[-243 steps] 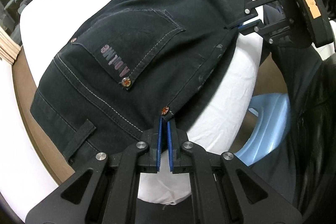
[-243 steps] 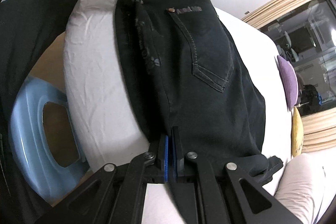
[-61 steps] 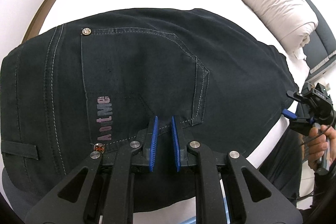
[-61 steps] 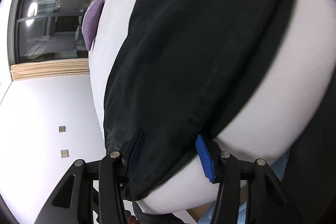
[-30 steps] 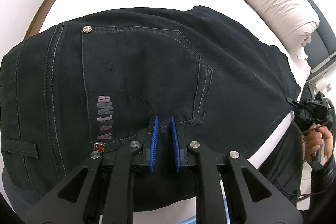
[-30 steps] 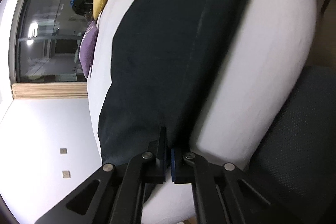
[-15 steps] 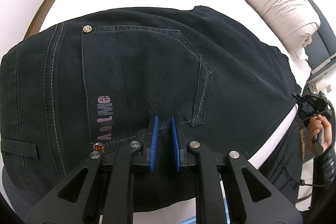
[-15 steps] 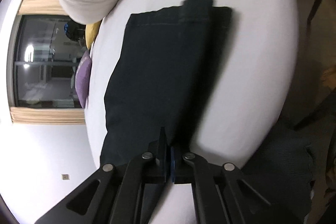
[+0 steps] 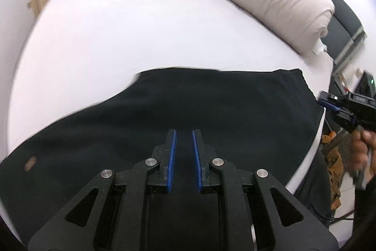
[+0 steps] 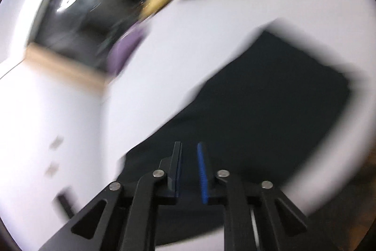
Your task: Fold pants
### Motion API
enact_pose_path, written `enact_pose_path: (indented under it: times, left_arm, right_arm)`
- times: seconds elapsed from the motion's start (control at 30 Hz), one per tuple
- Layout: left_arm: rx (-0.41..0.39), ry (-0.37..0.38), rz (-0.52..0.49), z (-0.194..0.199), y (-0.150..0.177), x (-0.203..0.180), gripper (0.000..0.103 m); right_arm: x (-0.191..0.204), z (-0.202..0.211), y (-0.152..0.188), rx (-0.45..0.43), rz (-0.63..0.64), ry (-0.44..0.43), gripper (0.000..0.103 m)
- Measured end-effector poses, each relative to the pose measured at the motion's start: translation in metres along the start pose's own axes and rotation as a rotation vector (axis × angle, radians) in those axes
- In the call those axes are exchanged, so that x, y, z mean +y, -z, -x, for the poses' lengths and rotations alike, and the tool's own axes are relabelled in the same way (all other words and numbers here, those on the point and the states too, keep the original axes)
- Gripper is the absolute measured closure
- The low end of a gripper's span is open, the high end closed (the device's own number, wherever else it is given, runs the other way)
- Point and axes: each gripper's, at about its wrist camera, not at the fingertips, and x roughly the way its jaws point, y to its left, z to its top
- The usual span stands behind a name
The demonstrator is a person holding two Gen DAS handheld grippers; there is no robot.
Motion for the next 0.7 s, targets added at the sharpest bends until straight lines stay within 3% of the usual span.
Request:
enact_pose_path:
  times: [0.1, 0.17, 0.2, 0.23, 0.27, 0.47, 0.6, 0.7]
  left_arm:
    - [0.014, 0.023, 0.019, -0.035, -0.021, -0.007, 0.090]
    - [0.034, -0.005, 0.018, -0.056, -0.027, -0.007, 0.090]
    - [0.050, -0.013, 0.018, -0.066, -0.027, -0.005, 0.090]
    - [0.056, -0.015, 0.014, -0.072, -0.025, -0.002, 0.090]
    - [0.048, -0.013, 0.005, -0.075, -0.024, 0.001, 0.090]
    - [-0.006, 0.014, 0.031, -0.087, -0.033, 0.015, 0.090]
    - [-0.045, 0.021, 0.042, -0.089, -0.042, 0.023, 0.090]
    - [-0.083, 0.015, 0.087, -0.080, -0.044, 0.041, 0.090]
  right_arm:
    - [0.019, -0.082, 0.001, 0.179, 0.005, -0.158, 0.095]
    - [0.011, -0.124, 0.003, 0.259, -0.034, -0.159, 0.095]
    - [0.001, -0.145, 0.003, 0.289, -0.050, -0.138, 0.103]
    - [-0.006, -0.152, 0.002, 0.285, -0.059, -0.114, 0.103]
    - [-0.016, -0.155, -0.003, 0.275, -0.083, -0.146, 0.103]
    - [-0.077, -0.117, -0.069, 0.039, -0.177, -0.123, 0.103]
    - [-0.130, -0.061, -0.102, -0.160, -0.243, 0.022, 0.103]
    - [-0.159, -0.018, -0.117, -0.257, -0.263, 0.137, 0.103]
